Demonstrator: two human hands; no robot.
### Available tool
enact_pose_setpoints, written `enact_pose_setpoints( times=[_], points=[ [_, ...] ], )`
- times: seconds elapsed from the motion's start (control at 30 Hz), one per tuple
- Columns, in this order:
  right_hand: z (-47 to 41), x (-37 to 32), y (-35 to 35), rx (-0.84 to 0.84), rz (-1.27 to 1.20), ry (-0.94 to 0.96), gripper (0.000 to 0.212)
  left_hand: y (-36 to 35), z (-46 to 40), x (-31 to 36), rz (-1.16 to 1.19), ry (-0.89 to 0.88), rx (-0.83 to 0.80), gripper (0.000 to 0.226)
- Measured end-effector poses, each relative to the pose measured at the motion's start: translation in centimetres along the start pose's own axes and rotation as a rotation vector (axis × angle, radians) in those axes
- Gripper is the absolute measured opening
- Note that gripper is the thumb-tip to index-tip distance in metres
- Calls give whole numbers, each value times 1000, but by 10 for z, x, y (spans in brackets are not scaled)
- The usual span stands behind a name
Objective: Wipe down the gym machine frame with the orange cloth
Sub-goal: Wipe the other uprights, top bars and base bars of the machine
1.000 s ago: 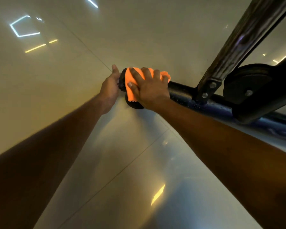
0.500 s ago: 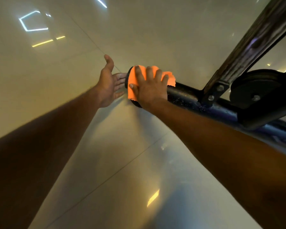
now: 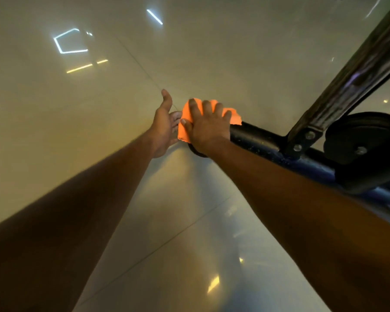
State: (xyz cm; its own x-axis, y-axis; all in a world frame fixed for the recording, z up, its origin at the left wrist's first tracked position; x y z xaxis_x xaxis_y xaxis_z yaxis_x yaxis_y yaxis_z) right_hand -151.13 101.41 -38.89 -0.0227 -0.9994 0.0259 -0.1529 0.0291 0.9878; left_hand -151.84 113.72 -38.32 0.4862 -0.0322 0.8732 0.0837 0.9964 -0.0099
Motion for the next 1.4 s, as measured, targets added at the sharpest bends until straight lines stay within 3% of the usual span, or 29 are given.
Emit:
enact_pose_setpoints(
  times=[0.2, 0.3, 0.43, 0.57, 0.7, 0.73, 0.83, 0.93, 1.0, 1.17, 1.3, 1.4],
  points=[
    [31, 53, 5, 98, 7, 166, 72, 2, -1, -3, 5, -4, 11, 107],
    [50, 73, 5, 102, 13, 117, 72, 1, -1, -2, -16, -2, -6, 105],
    [29, 39, 4, 12, 24, -11, 73, 0, 2, 2, -77, -15, -13, 105],
    [5, 13, 6, -44, -38, 31, 72, -6, -1, 3, -57, -71, 0, 88],
    [50, 55, 10, 117, -46, 148, 63, -17, -1, -1, -133, -279, 103, 58],
    [68, 76, 10, 165, -47, 146, 61, -19, 0, -3, -223, -372, 121, 57],
    [110, 129, 8, 164, -47, 104, 64, -26, -4, -14, -810, -635, 132, 59],
    [106, 116, 4, 140, -34, -22, 65, -28, -4, -19, -1206, -823, 183, 62],
    [89, 97, 4, 129, -17, -74, 63, -34, -5, -20, -1291, -890, 147, 67],
    [90, 101, 8, 149, -49, 43, 64, -51, -1, -15, -1309, -982, 86, 66],
    [120, 129, 4, 130, -26, 134, 93, -58, 0, -15, -1262, -988, 61, 63],
    [112, 120, 8, 117, -71, 57, 83, -56, -4, -15, -1243, -988, 51, 64]
  ],
)
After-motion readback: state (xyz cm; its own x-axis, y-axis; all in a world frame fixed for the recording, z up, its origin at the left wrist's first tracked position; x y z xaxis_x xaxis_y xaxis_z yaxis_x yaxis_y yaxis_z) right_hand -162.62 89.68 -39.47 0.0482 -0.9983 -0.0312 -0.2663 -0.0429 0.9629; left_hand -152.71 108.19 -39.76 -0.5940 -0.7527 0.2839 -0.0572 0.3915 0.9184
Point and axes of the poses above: each hand's wrist, its own z-axis away from the middle knuckle, its own y-axis out of the back of the hand, x = y × z, the point moved 6 cm from there along -z, towards the middle knuckle, and after that the axes turned 5 degrees about x, right-handed, at the moved point
